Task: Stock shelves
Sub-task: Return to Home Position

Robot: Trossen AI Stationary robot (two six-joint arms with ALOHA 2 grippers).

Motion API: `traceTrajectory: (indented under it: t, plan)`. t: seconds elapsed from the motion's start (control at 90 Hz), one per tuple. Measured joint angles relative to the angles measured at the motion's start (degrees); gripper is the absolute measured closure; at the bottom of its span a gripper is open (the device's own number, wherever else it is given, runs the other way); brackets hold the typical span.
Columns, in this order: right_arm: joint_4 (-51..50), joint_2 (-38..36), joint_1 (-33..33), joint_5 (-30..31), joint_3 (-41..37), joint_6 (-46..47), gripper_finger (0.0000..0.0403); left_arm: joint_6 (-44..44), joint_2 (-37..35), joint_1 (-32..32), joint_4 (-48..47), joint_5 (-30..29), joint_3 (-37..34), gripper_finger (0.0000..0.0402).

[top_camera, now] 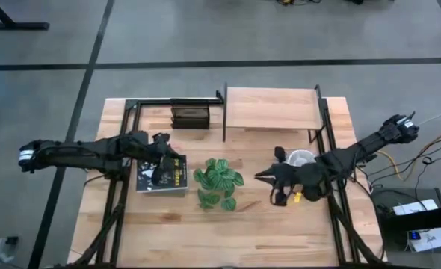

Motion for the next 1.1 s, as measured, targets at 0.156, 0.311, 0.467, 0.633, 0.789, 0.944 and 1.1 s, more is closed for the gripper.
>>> traceTrajectory:
  t: [0.156,0.311,0.467,0.633,0.789,0.944,1.1]
  plan:
    - [-0.1,-2.6,-3.3,-0.9,-3.7,0.6,0.0389,-0.2,-2.4,0.0,0.1,-0.3,-1.5,0.0245]
    - [4.9,-7.1,-4.3,-3.2,-8.1,-3.7,0.0389,-1.7,-5.0,0.0,-0.1,-0.3,-3.6,0.0246]
    - [10.9,-13.7,-5.4,-14.4,-12.9,-8.9,0.0389,-2.8,-7.4,0.0,0.1,-0.3,-5.0,0.024]
    - [13.2,-20.1,-7.3,-18.6,-17.8,-10.1,0.0389,-3.9,-9.9,0.0,0.1,-0.3,-6.6,0.0231]
    - [14.0,-24.4,-9.8,-18.5,-22.3,-9.0,0.0389,-3.9,-12.4,0.0,0.0,-0.3,-7.3,0.0223]
    - [17.9,-27.5,-13.1,-18.5,-26.9,-7.7,0.0389,-3.0,-15.2,0.0,0.0,-0.3,-7.3,0.0217]
    - [19.4,-30.8,-16.5,-19.0,-30.6,-5.8,0.0389,-2.4,-17.8,0.0,-0.1,-0.3,-7.7,0.0213]
